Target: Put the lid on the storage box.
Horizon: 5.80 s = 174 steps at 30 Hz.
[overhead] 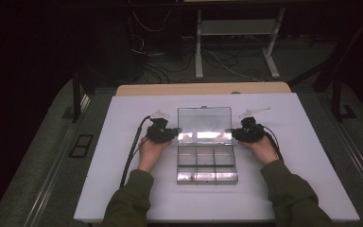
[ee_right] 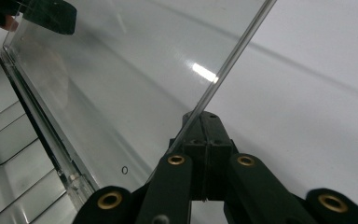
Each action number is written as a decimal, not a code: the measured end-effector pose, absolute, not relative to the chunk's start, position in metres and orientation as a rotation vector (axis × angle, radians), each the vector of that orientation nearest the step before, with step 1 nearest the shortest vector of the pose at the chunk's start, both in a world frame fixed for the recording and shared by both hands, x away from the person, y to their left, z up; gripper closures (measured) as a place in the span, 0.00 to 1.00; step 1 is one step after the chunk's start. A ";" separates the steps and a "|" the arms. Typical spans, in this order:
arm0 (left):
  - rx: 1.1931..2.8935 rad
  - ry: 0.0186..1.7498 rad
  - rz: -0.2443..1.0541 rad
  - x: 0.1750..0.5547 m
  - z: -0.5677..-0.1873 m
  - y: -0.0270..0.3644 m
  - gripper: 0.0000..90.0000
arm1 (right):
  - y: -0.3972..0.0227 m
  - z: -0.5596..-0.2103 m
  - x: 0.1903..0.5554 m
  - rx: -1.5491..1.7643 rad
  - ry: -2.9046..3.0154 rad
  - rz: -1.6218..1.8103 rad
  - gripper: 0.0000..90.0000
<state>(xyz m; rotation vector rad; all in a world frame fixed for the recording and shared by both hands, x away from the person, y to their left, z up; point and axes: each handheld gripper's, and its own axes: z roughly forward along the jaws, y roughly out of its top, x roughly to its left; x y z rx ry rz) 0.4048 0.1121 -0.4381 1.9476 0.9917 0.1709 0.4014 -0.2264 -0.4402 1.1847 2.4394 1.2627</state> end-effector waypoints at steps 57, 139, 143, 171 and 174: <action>1.750 0.796 0.272 0.360 -0.376 0.133 0.69 | -0.229 -0.411 0.382 1.100 2.376 1.381 0.99; 1.872 0.661 0.258 0.277 -0.382 0.142 0.58 | -0.257 -0.381 0.286 0.842 2.480 1.580 0.99; 1.907 0.668 0.259 0.273 -0.385 0.142 0.62 | -0.256 -0.383 0.284 0.835 2.488 1.576 0.99; 2.020 0.652 0.111 0.274 -0.406 0.138 0.97 | -0.249 -0.408 0.279 0.834 2.592 1.470 0.99; 2.030 0.651 0.112 0.276 -0.408 0.138 0.97 | -0.249 -0.410 0.280 0.843 2.598 1.455 0.99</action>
